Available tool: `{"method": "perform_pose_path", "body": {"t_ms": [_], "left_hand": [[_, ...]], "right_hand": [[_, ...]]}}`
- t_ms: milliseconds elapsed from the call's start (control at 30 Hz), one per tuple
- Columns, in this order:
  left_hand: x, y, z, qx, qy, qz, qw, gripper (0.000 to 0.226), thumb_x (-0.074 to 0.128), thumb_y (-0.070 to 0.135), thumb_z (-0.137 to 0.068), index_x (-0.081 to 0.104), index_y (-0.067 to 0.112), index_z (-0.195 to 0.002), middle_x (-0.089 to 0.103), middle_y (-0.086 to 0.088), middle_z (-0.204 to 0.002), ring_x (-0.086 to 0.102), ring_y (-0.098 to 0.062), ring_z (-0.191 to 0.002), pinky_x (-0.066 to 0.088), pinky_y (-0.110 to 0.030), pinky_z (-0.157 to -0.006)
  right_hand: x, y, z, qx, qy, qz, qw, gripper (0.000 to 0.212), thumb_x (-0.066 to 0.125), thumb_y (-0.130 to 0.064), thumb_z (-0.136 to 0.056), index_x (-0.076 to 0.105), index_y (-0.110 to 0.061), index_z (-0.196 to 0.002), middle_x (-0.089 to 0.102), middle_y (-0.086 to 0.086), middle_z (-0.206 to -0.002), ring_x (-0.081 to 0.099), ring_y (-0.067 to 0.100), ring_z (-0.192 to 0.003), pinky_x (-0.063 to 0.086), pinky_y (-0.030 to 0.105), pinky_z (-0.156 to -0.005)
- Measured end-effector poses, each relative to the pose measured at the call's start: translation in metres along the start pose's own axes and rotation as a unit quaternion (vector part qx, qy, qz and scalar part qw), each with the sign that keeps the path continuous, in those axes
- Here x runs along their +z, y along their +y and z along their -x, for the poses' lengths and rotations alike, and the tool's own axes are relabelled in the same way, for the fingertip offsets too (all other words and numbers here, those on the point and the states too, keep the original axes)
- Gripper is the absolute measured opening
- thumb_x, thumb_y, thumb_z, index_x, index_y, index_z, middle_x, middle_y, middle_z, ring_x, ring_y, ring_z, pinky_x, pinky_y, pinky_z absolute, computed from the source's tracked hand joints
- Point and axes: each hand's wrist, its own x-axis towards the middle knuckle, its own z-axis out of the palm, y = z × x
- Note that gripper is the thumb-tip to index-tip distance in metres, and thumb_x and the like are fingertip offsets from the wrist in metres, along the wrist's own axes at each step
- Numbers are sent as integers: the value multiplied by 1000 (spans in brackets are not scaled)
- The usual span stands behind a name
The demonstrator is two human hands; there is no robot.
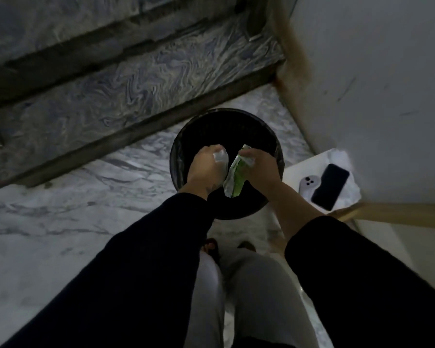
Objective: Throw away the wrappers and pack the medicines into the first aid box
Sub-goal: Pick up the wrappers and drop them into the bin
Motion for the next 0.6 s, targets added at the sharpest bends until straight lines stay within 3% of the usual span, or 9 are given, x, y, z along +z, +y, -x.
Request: {"method": "perform_pose_path", "body": {"t_ms": [133,233,300,367,467,600], "left_hand": [[5,-18,-6,-7,-53,-27,998,38,46,18,-101,48,19,-139,42,-7,-147,52,-32,-122,48,-42,-95],[-15,-3,8,-17,-48,-58,997,35,52,19,-97,54,22,-132,50,-5,-139,58,-28,-112,52,-40,-88],[-37,21,25,-14,-54,-62,997,36,54,16,-95,56,21,-130,53,-4,-137,57,-27,-116,51,-41,-95],[-65,53,49,4,-63,-73,995,37,54,15,-95,56,20,-131,56,-2,-135,56,-25,-120,49,-39,-100],[-107,105,88,63,-73,-120,988,38,55,16,-93,57,18,-131,60,-3,-133,57,-24,-121,47,-34,-100],[-149,166,129,133,-138,-249,949,43,56,20,-92,53,19,-135,59,-4,-135,56,-25,-123,46,-40,-104]], "right_hand": [[10,17,-11,23,-74,52,996,41,57,3,-88,61,-18,-123,60,15,-128,60,37,-110,54,41,-89],[-5,4,0,46,-110,82,989,43,57,0,-89,57,-19,-128,52,9,-139,54,28,-121,47,29,-91],[-24,-18,18,57,-130,104,984,42,59,-6,-89,56,-22,-128,49,6,-140,53,25,-122,45,24,-84],[-52,-45,44,53,-130,127,982,42,60,-10,-88,54,-23,-128,49,4,-141,52,22,-124,44,23,-87],[-102,-87,92,34,-117,148,981,47,63,-12,-86,53,-18,-132,50,7,-141,48,24,-129,39,28,-103],[-168,-129,149,25,-95,167,981,54,67,-15,-84,49,-17,-135,50,12,-139,50,25,-126,44,29,-93]]}}
